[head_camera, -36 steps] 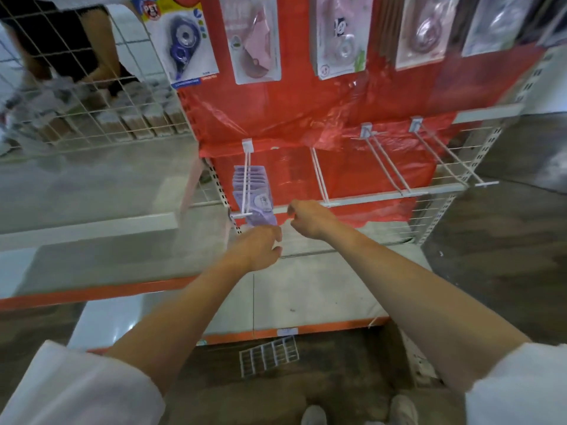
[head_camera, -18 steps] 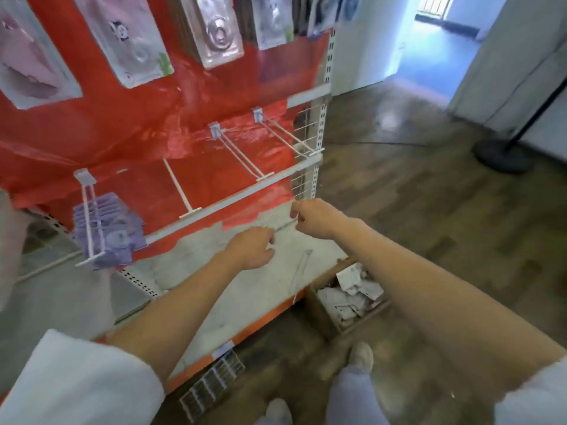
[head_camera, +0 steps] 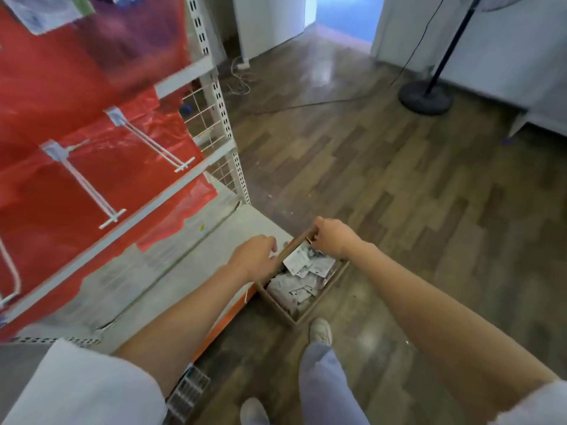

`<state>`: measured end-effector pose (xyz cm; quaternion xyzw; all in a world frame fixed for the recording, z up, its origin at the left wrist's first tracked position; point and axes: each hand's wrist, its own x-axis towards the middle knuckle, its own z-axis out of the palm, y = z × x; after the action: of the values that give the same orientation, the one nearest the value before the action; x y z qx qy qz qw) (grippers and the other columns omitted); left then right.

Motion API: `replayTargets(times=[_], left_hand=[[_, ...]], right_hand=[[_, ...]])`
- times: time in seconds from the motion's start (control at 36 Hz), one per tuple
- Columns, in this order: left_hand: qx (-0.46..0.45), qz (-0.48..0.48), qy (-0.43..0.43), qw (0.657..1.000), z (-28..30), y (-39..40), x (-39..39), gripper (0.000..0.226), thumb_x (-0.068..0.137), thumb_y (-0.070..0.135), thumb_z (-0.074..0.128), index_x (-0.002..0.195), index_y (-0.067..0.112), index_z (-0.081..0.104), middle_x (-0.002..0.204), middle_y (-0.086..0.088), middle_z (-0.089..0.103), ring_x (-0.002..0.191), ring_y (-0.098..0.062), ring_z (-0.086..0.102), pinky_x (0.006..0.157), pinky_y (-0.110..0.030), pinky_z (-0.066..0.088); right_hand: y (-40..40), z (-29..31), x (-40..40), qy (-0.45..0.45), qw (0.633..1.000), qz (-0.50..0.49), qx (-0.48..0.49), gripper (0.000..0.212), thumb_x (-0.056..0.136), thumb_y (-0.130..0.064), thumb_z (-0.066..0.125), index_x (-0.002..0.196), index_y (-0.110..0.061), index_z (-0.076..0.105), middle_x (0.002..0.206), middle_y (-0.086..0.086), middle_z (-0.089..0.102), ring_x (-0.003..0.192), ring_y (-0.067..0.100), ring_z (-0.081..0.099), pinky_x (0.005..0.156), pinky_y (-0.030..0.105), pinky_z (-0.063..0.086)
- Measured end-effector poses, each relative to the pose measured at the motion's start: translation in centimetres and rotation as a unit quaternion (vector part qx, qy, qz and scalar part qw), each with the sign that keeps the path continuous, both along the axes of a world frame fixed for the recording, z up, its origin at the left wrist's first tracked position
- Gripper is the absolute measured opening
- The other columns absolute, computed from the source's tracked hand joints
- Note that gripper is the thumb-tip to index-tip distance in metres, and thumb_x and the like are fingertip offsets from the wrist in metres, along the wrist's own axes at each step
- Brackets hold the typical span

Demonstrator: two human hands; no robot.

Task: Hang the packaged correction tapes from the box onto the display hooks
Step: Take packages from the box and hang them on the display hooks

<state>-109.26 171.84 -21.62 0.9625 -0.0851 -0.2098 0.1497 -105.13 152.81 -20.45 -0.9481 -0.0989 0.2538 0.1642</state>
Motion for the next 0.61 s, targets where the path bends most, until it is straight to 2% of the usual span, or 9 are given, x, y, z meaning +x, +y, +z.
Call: replayTargets(times=[0.08,0.28,0.33,0.42,0.53,0.61], left_hand=[[0.015,0.006,0.035,0.999,-2.0,-2.1,2.1,0.025,0.094,0.023,0.048,0.113,0.009,0.056,0.116,-0.011,0.056,0.108,-0.029,0.054,0.091,-0.039,0.045],[0.047,-0.001,0.11,0.993,-6.9,-7.0,6.3,0.02,0.091,0.017,0.047,0.106,0.007,0.056,0.112,-0.013,0.056,0.102,-0.031,0.056,0.083,-0.037,0.046],[0.052,-0.006,0.121,0.991,-8.3,-8.2,7.4,0.021,0.091,0.017,0.047,0.108,0.007,0.056,0.114,-0.013,0.055,0.104,-0.031,0.056,0.085,-0.037,0.046],[0.055,-0.016,0.132,0.99,-9.9,-9.7,9.0,0.019,0.092,0.017,0.046,0.107,0.009,0.055,0.111,-0.012,0.054,0.1,-0.03,0.056,0.083,-0.038,0.046],[0.054,-0.001,0.137,0.989,-11.4,-10.7,10.2,0.015,0.093,0.019,0.046,0.102,0.01,0.054,0.107,-0.008,0.053,0.097,-0.027,0.056,0.08,-0.037,0.047],[0.046,0.014,0.136,0.99,-12.8,-10.9,10.6,0.018,0.095,0.019,0.046,0.103,0.007,0.056,0.108,-0.011,0.054,0.096,-0.029,0.056,0.081,-0.039,0.047]], right_hand=[[-2.6,-3.0,1.8,0.028,1.0,-0.008,-0.002,0.034,0.094,-0.021,0.055,0.122,-0.005,0.045,0.122,0.016,0.056,0.111,0.032,0.054,0.081,0.033,0.042],[-8.3,-9.0,4.9,0.107,0.993,-0.044,0.014,0.044,0.094,-0.019,0.057,0.134,-0.006,0.044,0.135,0.015,0.049,0.124,0.03,0.047,0.096,0.031,0.039],[-9.7,-10.6,5.7,0.12,0.991,-0.061,0.01,0.045,0.094,-0.021,0.055,0.135,-0.006,0.042,0.135,0.016,0.049,0.124,0.031,0.047,0.093,0.032,0.04],[-11.2,-13.0,6.7,0.137,0.987,-0.088,0.005,0.039,0.095,-0.023,0.053,0.129,-0.006,0.044,0.129,0.017,0.053,0.116,0.033,0.052,0.081,0.031,0.041],[-12.0,-15.2,7.7,0.158,0.982,-0.105,0.019,0.039,0.095,-0.02,0.053,0.129,-0.005,0.045,0.132,0.016,0.053,0.122,0.031,0.05,0.084,0.03,0.04],[-12.1,-16.6,8.3,0.175,0.977,-0.114,0.034,0.041,0.094,-0.022,0.054,0.132,-0.009,0.044,0.132,0.014,0.052,0.122,0.03,0.049,0.091,0.035,0.042]])
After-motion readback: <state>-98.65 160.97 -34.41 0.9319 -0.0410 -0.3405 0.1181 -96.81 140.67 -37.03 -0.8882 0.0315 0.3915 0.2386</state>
